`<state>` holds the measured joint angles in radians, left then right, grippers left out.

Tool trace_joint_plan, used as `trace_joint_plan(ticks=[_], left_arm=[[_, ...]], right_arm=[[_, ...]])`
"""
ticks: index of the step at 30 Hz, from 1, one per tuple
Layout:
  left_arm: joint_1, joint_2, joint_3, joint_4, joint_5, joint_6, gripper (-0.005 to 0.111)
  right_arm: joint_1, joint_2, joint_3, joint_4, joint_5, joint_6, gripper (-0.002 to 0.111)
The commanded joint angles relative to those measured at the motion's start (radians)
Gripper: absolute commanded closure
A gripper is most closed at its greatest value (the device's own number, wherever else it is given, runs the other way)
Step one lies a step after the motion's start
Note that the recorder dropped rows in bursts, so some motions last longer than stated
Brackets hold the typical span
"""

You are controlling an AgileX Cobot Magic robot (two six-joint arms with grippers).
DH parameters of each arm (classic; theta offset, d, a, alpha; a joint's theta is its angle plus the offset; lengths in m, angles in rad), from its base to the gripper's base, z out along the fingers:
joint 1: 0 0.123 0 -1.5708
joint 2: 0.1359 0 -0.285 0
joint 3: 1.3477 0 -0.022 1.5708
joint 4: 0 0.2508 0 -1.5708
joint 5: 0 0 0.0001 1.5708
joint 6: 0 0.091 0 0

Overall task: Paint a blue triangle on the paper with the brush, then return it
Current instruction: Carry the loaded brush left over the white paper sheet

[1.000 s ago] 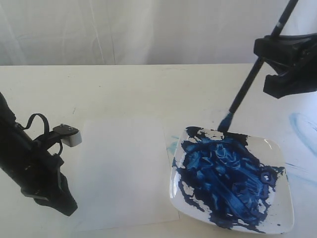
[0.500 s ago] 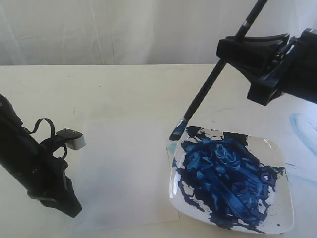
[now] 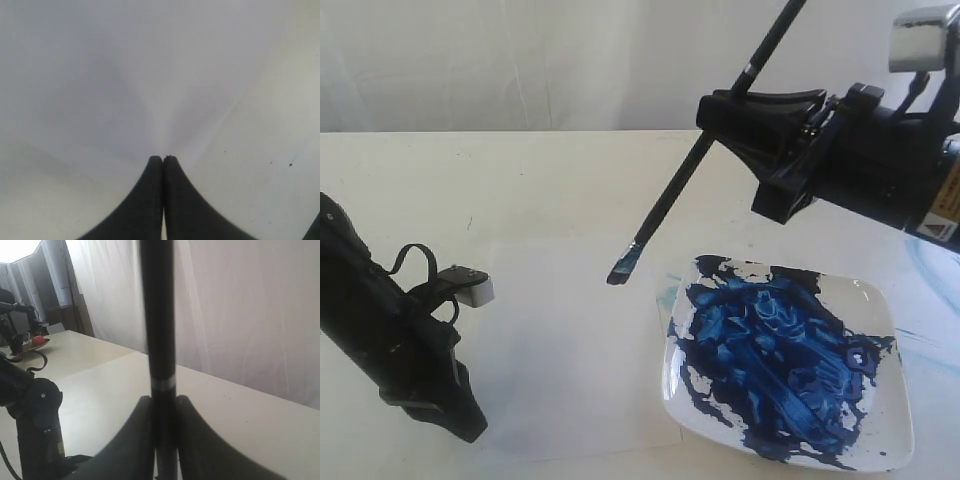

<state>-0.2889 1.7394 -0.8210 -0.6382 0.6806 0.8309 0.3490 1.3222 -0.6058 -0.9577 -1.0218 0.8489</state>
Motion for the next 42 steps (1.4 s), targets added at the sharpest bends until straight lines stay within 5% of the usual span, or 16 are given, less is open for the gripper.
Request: trace_joint_plan(ticks=[1,16,42], left_arm=[[-0.003,-0.003,0.006,-0.012,0.0,0.007,0.107],[-0.003,-0.003,0.006,-0.012,0.008,0.009,0.107],[-0.003,0.037,0.006,0.0,-0.008,0.009,0.107]], right_arm=[[0.039,0.057,-0.025,0.026,-0.023,-0.051,0.108],[0.132,0.248,-0.208,0.028,-0.023,-0.069,0.108],[0.132,0.296,-0.22,0.026,0.003,-0.069,0.108]])
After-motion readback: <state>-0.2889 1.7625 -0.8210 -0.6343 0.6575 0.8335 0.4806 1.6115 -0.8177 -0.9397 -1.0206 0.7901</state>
